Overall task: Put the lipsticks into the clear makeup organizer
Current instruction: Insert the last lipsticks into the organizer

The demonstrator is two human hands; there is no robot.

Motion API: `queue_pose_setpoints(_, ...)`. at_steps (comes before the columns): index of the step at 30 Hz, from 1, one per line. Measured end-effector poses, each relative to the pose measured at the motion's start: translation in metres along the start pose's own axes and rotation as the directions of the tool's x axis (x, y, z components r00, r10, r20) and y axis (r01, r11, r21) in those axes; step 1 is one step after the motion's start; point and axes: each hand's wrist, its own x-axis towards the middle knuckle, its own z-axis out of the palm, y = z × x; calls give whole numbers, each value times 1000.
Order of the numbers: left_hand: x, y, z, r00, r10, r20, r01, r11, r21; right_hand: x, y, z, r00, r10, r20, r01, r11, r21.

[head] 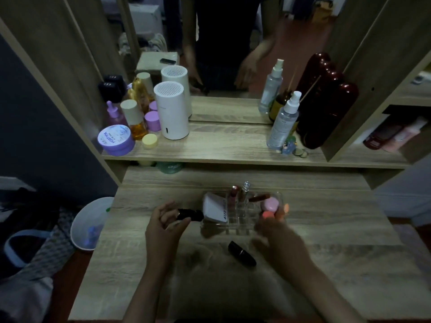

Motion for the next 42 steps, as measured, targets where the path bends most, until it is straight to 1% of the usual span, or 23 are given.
queue_pose_setpoints(2, 2, 4, 7, 999, 44, 29, -45, 999, 17, -3, 2, 27, 984, 34, 173, -29, 999, -31)
queue_pose_setpoints(3, 4, 5, 10, 996, 76, 44, -78, 996, 38, -3, 4, 39, 976, 41, 214, -32, 998, -46)
queue_pose_setpoints(5, 6, 10, 18, 986, 147, 76, -154, 984, 93, -3, 10, 57, 966, 61, 249, -54, 998, -34)
queue_pose_setpoints(7, 7, 14, 22, 972, 204, 114, -218, 968, 122, -2, 14, 70, 965, 76, 250, -73, 997, -22)
queue_pose_setpoints(11, 12, 20, 37, 935, 299, 192, -329, 932, 150, -4, 23, 87, 977, 117, 178, -126, 991, 38)
queue_pose_setpoints(14, 17, 22, 52, 927, 311, 212, -348, 921, 174, -5, 29, 90, 983, 128, 134, -143, 983, 111)
queue_pose_setpoints(16, 19, 24, 61, 924, 307, 229, -351, 917, 188, -3, 30, 83, 986, 136, 94, -153, 966, 207)
queue_pose_setpoints(17, 20, 26, 66, 924, 295, 241, -344, 919, 193, -2, 30, 77, 989, 141, 51, -149, 951, 272)
queue_pose_setpoints(19, 21, 26, 74, 927, 265, 264, -323, 924, 206, 0, 27, 57, 986, 145, -78, -104, 917, 386)
queue_pose_setpoints(21, 22, 24, 82, 929, 221, 298, -294, 928, 228, 4, 23, 37, 968, 140, -207, -40, 905, 424)
queue_pose_setpoints(24, 22, 20, 90, 926, 184, 329, -275, 927, 255, 19, 21, 12, 923, 105, -371, 57, 914, 401)
queue_pose_setpoints(26, 23, 18, 95, 930, 166, 329, -262, 926, 271, 33, 20, 3, 917, 81, -390, 74, 928, 366)
queue_pose_setpoints(31, 27, 10, 99, 924, 156, 349, -281, 896, 345, 61, 16, 9, 935, 51, -351, 43, 966, 254)
queue_pose_setpoints(37, 29, 10, 105, 897, 194, 398, -349, 862, 367, 79, 14, 20, 971, 47, -234, -17, 992, 128)
queue_pose_setpoints(40, 31, 7, 106, 890, 184, 418, -361, 843, 398, 85, 12, 23, 982, 49, -180, -35, 996, 78)
queue_pose_setpoints(42, 31, 6, 107, 890, 175, 421, -353, 849, 393, 87, 10, 22, 989, 65, -133, -60, 997, 41)
